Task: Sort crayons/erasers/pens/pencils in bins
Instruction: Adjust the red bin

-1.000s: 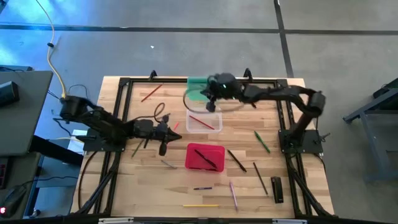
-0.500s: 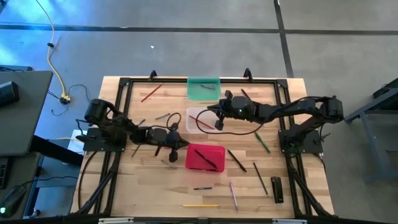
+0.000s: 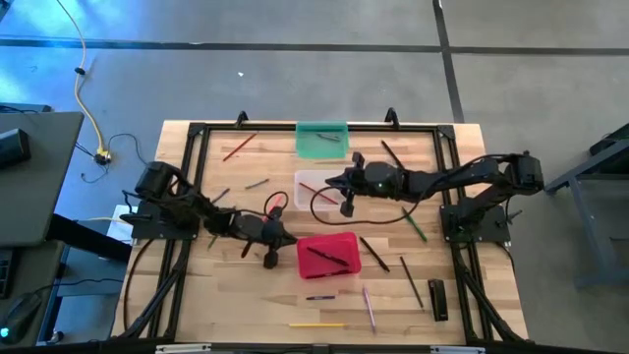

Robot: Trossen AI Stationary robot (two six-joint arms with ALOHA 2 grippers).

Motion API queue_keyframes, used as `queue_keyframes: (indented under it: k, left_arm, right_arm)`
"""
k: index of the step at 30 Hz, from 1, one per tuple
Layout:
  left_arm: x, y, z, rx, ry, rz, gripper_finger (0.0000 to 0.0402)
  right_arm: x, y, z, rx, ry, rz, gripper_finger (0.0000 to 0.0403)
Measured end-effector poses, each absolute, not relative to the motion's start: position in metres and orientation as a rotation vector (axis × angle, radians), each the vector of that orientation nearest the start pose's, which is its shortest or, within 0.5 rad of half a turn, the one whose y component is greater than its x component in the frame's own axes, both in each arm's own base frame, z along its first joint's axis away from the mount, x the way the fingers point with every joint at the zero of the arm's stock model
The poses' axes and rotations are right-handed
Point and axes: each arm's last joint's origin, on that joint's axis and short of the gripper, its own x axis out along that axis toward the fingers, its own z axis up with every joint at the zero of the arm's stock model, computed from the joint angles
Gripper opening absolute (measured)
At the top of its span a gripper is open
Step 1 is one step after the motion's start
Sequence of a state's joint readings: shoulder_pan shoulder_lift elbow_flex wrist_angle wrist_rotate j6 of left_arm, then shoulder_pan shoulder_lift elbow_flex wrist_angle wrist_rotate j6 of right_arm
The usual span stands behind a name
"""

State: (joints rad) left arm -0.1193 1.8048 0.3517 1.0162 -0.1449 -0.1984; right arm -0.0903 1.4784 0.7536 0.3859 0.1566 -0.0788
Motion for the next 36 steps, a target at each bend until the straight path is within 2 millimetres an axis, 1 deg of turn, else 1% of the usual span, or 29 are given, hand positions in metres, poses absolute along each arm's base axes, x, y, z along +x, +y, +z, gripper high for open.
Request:
queue_keyframes:
  k: [2,4,9,11,13,16,20,25,27,31,36]
  left_arm:
    - [0.251,-0.027,0.085,-0.152,0.427,0.062,0.0]
    - [0.247,-0.025,0.091,-0.174,0.406,0.055,0.0]
    - [0.223,-0.017,0.1,-0.192,0.374,0.075,0.0]
    - [0.211,-0.014,0.103,-0.211,0.365,0.079,0.0]
    - [0.204,-0.014,0.106,-0.232,0.365,0.043,0.0]
    - [0.202,-0.02,0.107,-0.257,0.418,-0.025,0.0]
    - [0.213,-0.032,0.106,-0.233,0.504,-0.068,0.0]
    - [0.233,-0.042,0.106,-0.205,0.513,-0.101,0.0]
    - [0.24,-0.044,0.104,-0.199,0.523,-0.101,0.0]
    - [0.253,-0.046,0.1,-0.185,0.527,-0.068,0.0]
    - [0.262,-0.046,0.102,-0.185,0.508,-0.035,0.0]
  right_arm:
    - [0.308,-0.029,0.217,-0.09,0.35,-0.22,0.0]
    - [0.307,-0.026,0.217,-0.093,0.361,-0.209,0.0]
    - [0.297,-0.018,0.229,-0.064,0.368,-0.215,0.0]
    - [0.29,-0.014,0.233,-0.042,0.396,-0.21,0.0]
    - [0.283,-0.008,0.234,-0.006,0.449,-0.202,0.0]
    - [0.272,0.005,0.226,0.071,0.576,-0.167,0.0]
    - [0.26,0.026,0.211,0.172,0.763,-0.159,0.0]
    - [0.246,0.053,0.202,0.277,0.894,-0.153,0.0]
    - [0.241,0.063,0.2,0.317,0.929,-0.15,0.0]
    - [0.238,0.079,0.195,0.352,0.965,-0.138,0.0]
    - [0.24,0.089,0.186,0.372,0.985,-0.134,0.0]
